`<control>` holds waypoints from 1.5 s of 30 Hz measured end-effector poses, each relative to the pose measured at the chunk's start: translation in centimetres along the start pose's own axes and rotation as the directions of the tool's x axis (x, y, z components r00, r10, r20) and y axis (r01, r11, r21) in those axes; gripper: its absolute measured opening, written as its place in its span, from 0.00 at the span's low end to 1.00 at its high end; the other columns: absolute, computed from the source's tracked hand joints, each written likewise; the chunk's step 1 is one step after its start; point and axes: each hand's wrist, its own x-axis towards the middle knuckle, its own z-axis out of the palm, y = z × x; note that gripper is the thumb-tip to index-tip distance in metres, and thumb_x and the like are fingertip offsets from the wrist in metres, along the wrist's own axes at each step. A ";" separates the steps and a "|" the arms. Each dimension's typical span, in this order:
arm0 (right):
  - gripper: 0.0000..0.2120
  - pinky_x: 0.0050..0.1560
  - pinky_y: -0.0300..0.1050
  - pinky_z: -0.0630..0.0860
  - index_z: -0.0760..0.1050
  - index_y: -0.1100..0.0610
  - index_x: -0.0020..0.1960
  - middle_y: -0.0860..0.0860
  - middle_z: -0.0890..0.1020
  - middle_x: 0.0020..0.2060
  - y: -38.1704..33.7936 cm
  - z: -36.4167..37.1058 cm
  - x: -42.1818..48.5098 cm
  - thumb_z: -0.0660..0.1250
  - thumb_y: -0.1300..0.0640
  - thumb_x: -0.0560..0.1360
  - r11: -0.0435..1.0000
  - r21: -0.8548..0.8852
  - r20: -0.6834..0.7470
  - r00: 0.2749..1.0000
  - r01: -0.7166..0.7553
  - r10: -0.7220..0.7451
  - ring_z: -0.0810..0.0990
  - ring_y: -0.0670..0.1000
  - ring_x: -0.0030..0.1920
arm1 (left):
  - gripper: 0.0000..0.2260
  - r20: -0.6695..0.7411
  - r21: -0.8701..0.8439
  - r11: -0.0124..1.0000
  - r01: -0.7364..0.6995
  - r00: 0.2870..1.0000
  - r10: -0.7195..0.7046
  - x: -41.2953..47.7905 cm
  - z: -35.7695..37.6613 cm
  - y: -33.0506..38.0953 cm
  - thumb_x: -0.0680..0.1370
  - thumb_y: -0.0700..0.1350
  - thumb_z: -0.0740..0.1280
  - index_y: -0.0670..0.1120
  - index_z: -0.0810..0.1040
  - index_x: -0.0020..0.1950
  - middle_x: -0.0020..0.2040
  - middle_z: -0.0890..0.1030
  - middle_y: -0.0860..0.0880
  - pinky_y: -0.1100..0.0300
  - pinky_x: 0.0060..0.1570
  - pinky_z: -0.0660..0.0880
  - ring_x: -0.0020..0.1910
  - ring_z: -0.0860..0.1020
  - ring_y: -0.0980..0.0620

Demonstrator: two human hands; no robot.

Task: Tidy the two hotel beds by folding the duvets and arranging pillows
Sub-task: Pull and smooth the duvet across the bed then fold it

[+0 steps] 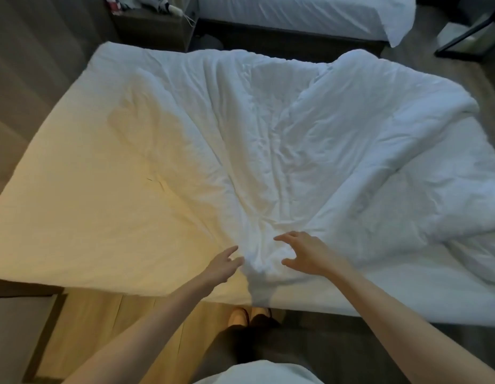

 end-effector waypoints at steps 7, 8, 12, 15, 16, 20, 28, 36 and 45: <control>0.24 0.69 0.52 0.65 0.64 0.46 0.74 0.48 0.66 0.73 -2.9 -3.1 4.4 0.63 0.50 0.79 0.995 0.012 -0.195 0.976 0.102 -0.098 0.65 0.53 0.71 | 0.21 -0.316 0.086 0.991 -0.101 0.941 0.123 0.6 -8.4 -0.3 0.82 0.47 0.60 0.52 0.64 0.75 0.75 0.65 0.46 0.54 0.63 0.67 0.68 0.70 0.46; 0.24 0.69 0.52 0.65 0.64 0.46 0.74 0.48 0.66 0.73 -3.7 -3.8 5.3 0.63 0.50 0.79 0.992 0.008 -0.211 0.970 0.124 -0.119 0.65 0.53 0.72 | 0.21 -0.361 0.071 0.992 -0.105 0.924 0.123 0.6 -10.0 -0.2 0.81 0.47 0.61 0.51 0.64 0.75 0.74 0.66 0.45 0.54 0.63 0.67 0.69 0.69 0.45; 0.24 0.69 0.54 0.64 0.63 0.47 0.74 0.50 0.64 0.74 -7.8 -6.1 8.9 0.62 0.51 0.79 0.975 -0.022 -0.230 0.948 0.219 -0.218 0.65 0.54 0.71 | 0.21 -0.526 -0.024 0.991 -0.129 0.845 0.097 0.0 -16.6 -0.2 0.81 0.45 0.62 0.50 0.65 0.74 0.73 0.66 0.42 0.54 0.59 0.67 0.69 0.68 0.44; 0.24 0.70 0.55 0.64 0.62 0.47 0.74 0.50 0.63 0.75 -11.5 -7.3 11.0 0.62 0.52 0.79 0.971 -0.019 -0.250 0.939 0.239 -0.236 0.64 0.55 0.72 | 0.22 -0.592 -0.053 0.990 -0.134 0.802 0.077 -0.5 -21.8 -0.9 0.81 0.45 0.63 0.50 0.65 0.75 0.73 0.67 0.41 0.52 0.60 0.68 0.67 0.70 0.42; 0.24 0.70 0.54 0.63 0.62 0.47 0.74 0.50 0.63 0.75 -12.7 -7.6 11.8 0.62 0.52 0.80 0.970 -0.023 -0.257 0.936 0.241 -0.239 0.64 0.55 0.72 | 0.22 -0.603 -0.052 0.989 -0.137 0.794 0.078 -0.5 -23.6 -1.1 0.81 0.45 0.62 0.50 0.65 0.75 0.73 0.66 0.41 0.51 0.60 0.68 0.67 0.70 0.42; 0.24 0.71 0.54 0.60 0.61 0.47 0.75 0.50 0.61 0.76 -17.4 -9.2 16.2 0.60 0.52 0.80 0.972 -0.041 -0.286 0.929 0.232 -0.234 0.61 0.55 0.74 | 0.23 -0.638 -0.077 0.982 -0.172 0.766 0.085 0.9 -31.2 -1.4 0.81 0.44 0.62 0.48 0.63 0.76 0.74 0.64 0.40 0.50 0.61 0.67 0.71 0.66 0.42; 0.25 0.70 0.55 0.62 0.60 0.46 0.75 0.49 0.59 0.76 -28.1 -8.3 27.5 0.61 0.48 0.79 0.994 0.112 -0.309 0.951 0.005 0.029 0.62 0.55 0.72 | 0.24 -0.572 -0.045 0.982 -0.184 0.810 0.126 7.1 -48.8 -1.2 0.81 0.44 0.62 0.48 0.61 0.77 0.76 0.62 0.42 0.48 0.66 0.65 0.72 0.65 0.42; 0.29 0.68 0.57 0.65 0.60 0.49 0.75 0.52 0.62 0.75 -34.1 -7.6 36.6 0.65 0.47 0.77 0.953 0.214 -0.234 0.936 -0.214 0.263 0.65 0.59 0.71 | 0.25 -0.458 0.023 0.988 -0.151 0.877 0.145 13.2 -59.8 0.0 0.81 0.46 0.62 0.49 0.59 0.77 0.76 0.62 0.42 0.47 0.68 0.64 0.73 0.64 0.42; 0.39 0.69 0.58 0.63 0.55 0.47 0.76 0.54 0.57 0.76 -33.2 -3.8 48.5 0.66 0.36 0.71 0.923 0.171 -0.190 0.908 -0.344 0.374 0.64 0.63 0.70 | 0.29 -0.403 0.122 0.983 -0.135 0.898 0.174 24.2 -65.6 1.2 0.79 0.52 0.65 0.52 0.58 0.78 0.77 0.59 0.44 0.47 0.68 0.65 0.74 0.63 0.43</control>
